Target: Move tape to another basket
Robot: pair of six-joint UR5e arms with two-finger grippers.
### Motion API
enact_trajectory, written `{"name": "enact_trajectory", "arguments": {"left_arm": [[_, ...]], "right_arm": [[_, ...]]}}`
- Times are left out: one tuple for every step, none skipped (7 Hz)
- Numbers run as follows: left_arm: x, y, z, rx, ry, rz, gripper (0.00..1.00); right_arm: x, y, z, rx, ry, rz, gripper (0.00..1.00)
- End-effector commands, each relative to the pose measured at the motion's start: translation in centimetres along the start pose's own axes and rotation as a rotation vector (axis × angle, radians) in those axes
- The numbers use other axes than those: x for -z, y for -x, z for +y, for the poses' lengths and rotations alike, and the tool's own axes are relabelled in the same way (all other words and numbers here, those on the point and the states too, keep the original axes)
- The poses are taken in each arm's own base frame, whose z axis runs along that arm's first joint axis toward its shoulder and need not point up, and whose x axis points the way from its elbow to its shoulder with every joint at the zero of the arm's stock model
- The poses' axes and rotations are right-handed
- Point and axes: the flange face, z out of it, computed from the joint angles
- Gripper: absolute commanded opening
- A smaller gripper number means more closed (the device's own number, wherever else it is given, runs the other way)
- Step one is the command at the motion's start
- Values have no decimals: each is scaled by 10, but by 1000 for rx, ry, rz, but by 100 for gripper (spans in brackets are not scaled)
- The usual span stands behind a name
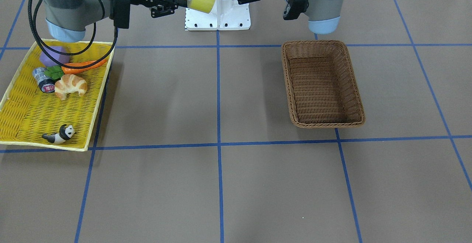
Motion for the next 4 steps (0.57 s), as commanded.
{"name": "enact_trajectory", "arguments": {"left_arm": [[-8,4,7,4,14,-1,95],[-8,5,9,5,16,-1,72],[-7,7,10,5,20,-5,2],[0,13,8,-15,18,-22,0]], "right_arm": [[-6,-2,5,-5,15,-2,0],[-6,-1,5,-1,14,-4,0],[-7,1,4,-12,7,-9,79],[-8,3,2,-32,-11,-17,100]]}}
